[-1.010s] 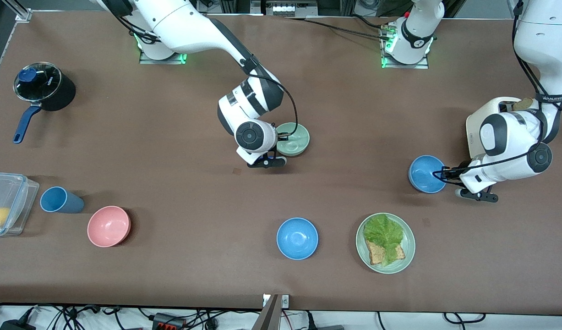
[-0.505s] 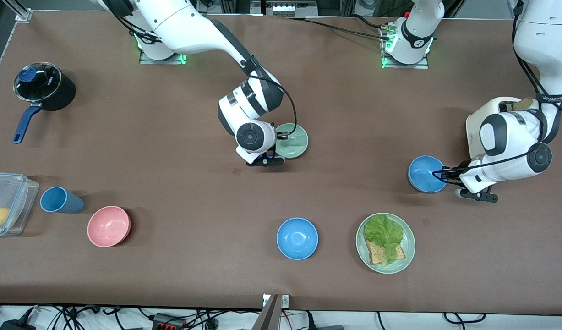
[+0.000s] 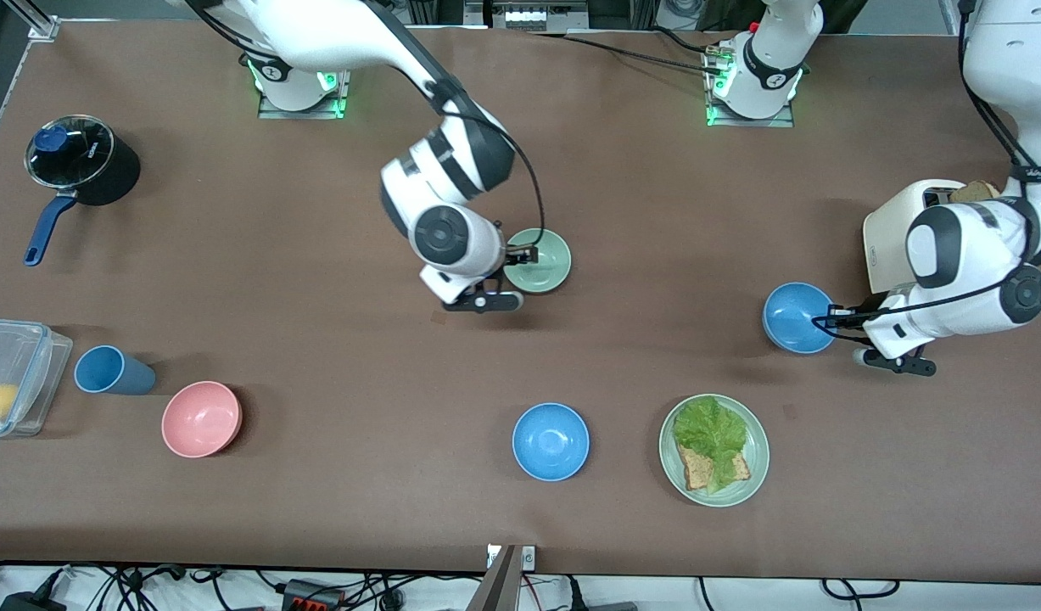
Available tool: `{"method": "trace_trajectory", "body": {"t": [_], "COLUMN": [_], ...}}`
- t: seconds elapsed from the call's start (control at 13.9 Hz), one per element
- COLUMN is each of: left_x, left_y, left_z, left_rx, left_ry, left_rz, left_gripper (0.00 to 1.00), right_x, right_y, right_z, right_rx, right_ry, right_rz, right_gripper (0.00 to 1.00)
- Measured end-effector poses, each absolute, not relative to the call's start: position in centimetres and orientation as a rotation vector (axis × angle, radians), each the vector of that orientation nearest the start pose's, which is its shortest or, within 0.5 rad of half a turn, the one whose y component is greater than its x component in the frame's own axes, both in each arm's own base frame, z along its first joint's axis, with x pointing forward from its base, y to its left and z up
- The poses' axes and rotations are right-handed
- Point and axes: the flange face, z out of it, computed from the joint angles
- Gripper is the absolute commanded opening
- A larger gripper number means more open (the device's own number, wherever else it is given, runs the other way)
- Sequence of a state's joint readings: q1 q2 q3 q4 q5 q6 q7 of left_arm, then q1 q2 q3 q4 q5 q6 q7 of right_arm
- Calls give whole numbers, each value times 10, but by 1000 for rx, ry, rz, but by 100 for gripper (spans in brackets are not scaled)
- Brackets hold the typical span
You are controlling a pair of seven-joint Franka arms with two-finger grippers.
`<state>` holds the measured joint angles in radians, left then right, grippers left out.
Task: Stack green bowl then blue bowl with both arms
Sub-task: 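Carry the blue bowl with the left gripper while the right gripper retracts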
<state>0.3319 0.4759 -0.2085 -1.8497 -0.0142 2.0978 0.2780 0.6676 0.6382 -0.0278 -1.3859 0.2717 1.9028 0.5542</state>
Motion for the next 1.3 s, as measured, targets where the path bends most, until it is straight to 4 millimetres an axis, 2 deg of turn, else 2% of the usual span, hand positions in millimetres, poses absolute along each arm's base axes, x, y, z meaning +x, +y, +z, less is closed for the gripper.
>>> {"method": "trace_trajectory", "body": {"t": [0.14, 0.29, 0.43, 0.58, 0.72, 1.01, 1.15, 1.3], "left_x": [620, 629, 636, 643, 648, 639, 632, 623], "left_y": [80, 67, 49, 19, -26, -130, -173, -224], "left_z": [281, 309, 335, 357, 377, 411, 420, 422], "left_rx": [-3274, -3304, -3342, -3367, -3378, -3395, -3391, -3375], "left_ry": [231, 258, 270, 222, 131, -21, -149, -303], "left_rz": [361, 404, 434, 439, 441, 454, 452, 430], "left_gripper": [1, 1, 1, 0, 0, 0, 0, 0], "right_x": [581, 602, 624, 642, 652, 661, 660, 654], "right_y": [402, 359, 306, 247, 194, 111, 69, 37], "right_z": [379, 419, 448, 467, 483, 522, 542, 560], "right_rx": [-3051, -3073, -3075, -3080, -3076, -3038, -3006, -3026], "right_ry": [57, 75, 94, 121, 164, 329, 397, 414], "right_rz": [206, 103, 37, 24, 22, -56, -88, -116], "right_gripper": [100, 100, 100, 100, 100, 100, 100, 100]}}
